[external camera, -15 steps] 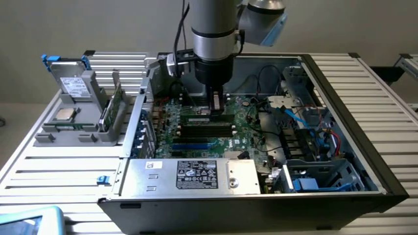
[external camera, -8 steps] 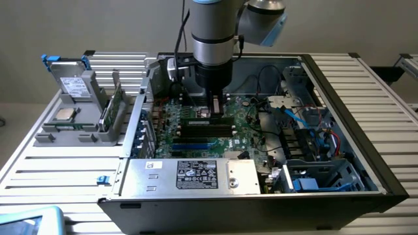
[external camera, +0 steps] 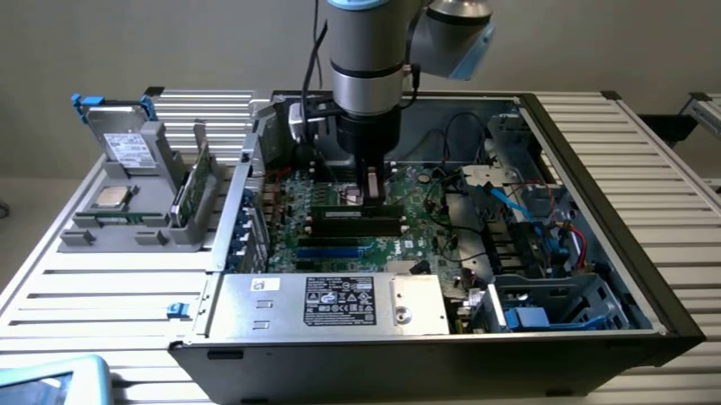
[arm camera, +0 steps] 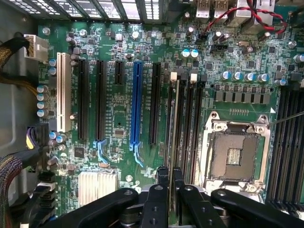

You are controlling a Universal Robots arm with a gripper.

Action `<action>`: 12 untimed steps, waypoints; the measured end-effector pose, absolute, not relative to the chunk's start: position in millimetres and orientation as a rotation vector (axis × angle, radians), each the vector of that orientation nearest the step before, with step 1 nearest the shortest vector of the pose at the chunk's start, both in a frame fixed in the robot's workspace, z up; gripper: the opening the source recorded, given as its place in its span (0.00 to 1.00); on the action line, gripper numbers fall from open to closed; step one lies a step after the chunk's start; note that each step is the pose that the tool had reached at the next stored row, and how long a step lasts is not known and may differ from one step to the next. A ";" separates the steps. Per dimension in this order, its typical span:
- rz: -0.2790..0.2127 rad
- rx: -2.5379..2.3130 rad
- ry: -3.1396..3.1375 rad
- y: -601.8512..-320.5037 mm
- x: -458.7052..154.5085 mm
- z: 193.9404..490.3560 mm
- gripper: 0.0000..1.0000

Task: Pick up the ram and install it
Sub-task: 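Insert the ram into the slot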

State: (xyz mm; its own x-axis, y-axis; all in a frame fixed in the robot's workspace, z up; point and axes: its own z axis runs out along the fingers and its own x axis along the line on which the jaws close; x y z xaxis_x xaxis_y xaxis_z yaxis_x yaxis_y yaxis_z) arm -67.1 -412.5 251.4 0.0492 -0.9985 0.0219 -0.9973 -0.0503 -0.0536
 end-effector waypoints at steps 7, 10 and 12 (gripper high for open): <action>-0.090 -2.261 2.151 -412.5 -67.1 244.2 0.15; -0.093 -2.260 2.150 -412.5 -67.2 242.2 0.15; -0.093 -2.260 2.150 -412.5 -67.4 242.1 0.15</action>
State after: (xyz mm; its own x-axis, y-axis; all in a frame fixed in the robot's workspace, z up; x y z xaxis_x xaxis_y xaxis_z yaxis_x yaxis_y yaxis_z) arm -67.4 -412.5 242.1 0.0491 -0.9984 0.0290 -0.9971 -0.0507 -0.0563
